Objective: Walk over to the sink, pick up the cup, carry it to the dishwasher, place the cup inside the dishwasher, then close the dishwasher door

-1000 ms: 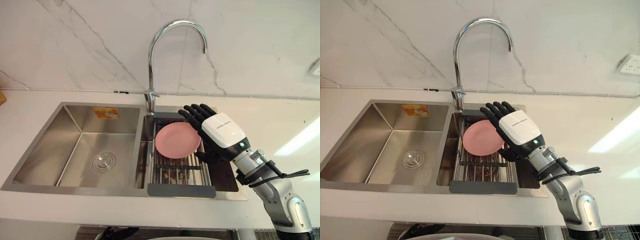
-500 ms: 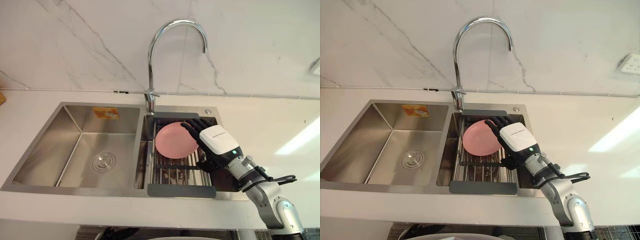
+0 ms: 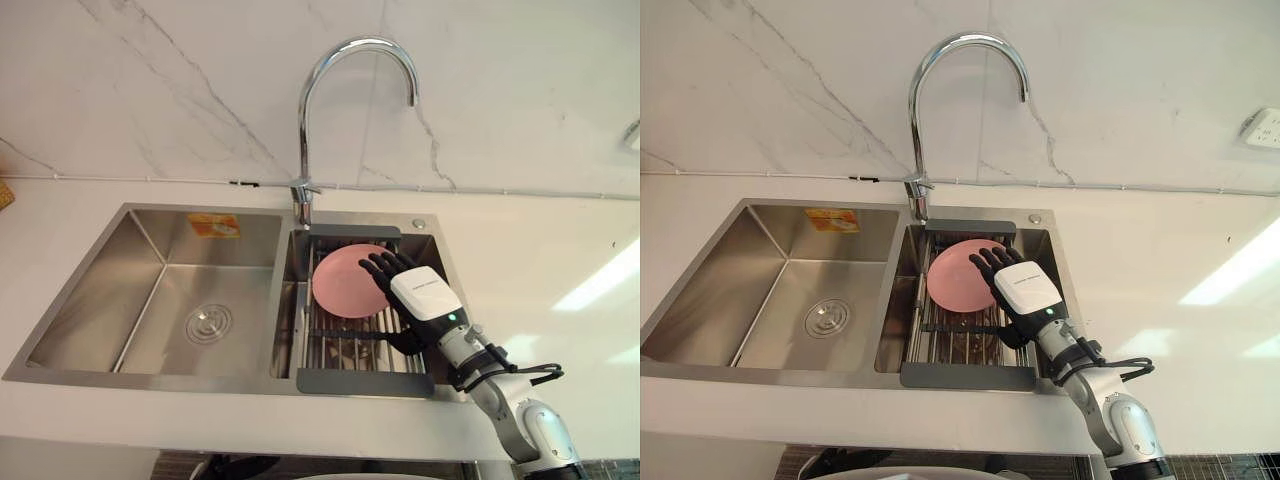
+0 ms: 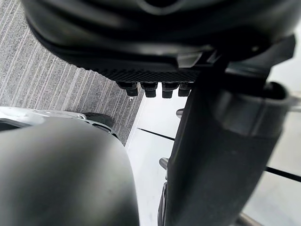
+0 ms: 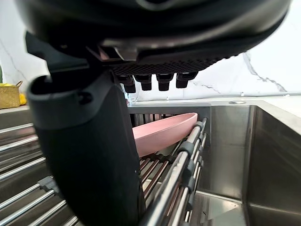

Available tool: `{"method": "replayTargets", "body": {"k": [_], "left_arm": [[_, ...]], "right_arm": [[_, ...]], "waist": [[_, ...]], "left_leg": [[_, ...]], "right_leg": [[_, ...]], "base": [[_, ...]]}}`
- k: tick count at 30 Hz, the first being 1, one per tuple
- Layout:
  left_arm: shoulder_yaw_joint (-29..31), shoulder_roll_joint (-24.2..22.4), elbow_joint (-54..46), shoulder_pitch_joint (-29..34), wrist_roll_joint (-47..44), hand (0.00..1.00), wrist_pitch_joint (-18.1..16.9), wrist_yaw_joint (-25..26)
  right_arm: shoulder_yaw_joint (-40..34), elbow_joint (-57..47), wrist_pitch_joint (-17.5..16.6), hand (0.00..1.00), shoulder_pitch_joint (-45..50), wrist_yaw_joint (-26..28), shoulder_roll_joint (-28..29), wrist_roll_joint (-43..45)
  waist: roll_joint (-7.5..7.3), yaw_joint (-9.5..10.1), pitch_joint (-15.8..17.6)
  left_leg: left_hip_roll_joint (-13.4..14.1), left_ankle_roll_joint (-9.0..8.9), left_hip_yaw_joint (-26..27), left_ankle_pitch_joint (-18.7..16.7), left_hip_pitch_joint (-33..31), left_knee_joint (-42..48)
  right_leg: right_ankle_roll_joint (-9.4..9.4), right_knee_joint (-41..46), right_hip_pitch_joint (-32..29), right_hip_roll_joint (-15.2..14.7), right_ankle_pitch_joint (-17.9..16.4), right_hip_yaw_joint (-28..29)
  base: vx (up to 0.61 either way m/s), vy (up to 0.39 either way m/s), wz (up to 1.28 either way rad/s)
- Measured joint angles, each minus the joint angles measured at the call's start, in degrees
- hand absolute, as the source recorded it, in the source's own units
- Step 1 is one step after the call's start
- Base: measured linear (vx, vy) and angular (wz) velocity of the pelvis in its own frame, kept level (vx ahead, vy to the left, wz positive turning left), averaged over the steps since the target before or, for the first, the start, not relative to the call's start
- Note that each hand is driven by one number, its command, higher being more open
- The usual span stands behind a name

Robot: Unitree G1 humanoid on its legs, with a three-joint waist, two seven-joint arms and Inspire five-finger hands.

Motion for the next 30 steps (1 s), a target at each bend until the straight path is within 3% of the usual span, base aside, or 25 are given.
{"method": "replayTargets", "body": {"k": [12,13,21,25,30], "left_arm": [[-1.2,0.8,1.1,-0.2,0.0,1.00,-0.7,-0.1],[-1.3,0.8,1.1,-0.2,0.0,1.00,-0.7,-0.1],[-1.4,1.1,1.5,-0.7,0.0,1.00,-0.7,-0.1],[-1.4,1.7,1.5,-1.2,0.0,1.00,-0.7,0.0],[-1.4,1.6,1.7,-1.2,0.0,1.00,-1.2,0.5]], "right_arm": [[5.9,6.5,2.0,1.00,-4.8,1.5,0.1,-1.8],[5.9,6.8,2.0,0.00,-5.1,1.8,0.1,-1.8],[8.2,7.5,4.6,0.00,-7.2,2.2,0.0,-5.5],[10.5,7.9,4.6,0.00,-7.2,-1.6,0.3,-10.1],[10.5,9.8,5.5,0.00,-7.0,-7.0,0.8,-13.5]], "waist": [[-0.16,0.65,0.1],[-0.18,0.69,0.1],[-0.65,0.72,0.1],[-1.49,0.70,0.4],[-1.44,0.59,0.4]], "left_leg": [[-0.3,0.01,-0.8,0.3,0.1,-0.4],[-0.3,0.01,-0.9,0.3,0.1,-0.4],[-0.3,-0.17,-1.0,0.6,0.2,-0.9],[-0.4,-0.08,-1.0,1.3,0.4,-1.6],[-0.4,-0.22,-0.9,1.6,0.5,-1.9]], "right_leg": [[0.02,-0.2,0.4,-0.4,0.0,-0.9],[0.02,-0.2,0.4,-0.4,0.0,-1.0],[0.02,-0.2,0.4,-0.4,0.0,-1.1],[-0.01,-0.2,0.4,-0.4,0.0,-1.3],[-0.03,-0.2,0.3,-0.4,0.1,-1.1]], "base": [[-0.01,0.003,0.04],[0.00,0.000,0.00],[0.00,0.000,0.01],[-0.01,-0.002,0.02],[0.00,0.000,0.00]]}}
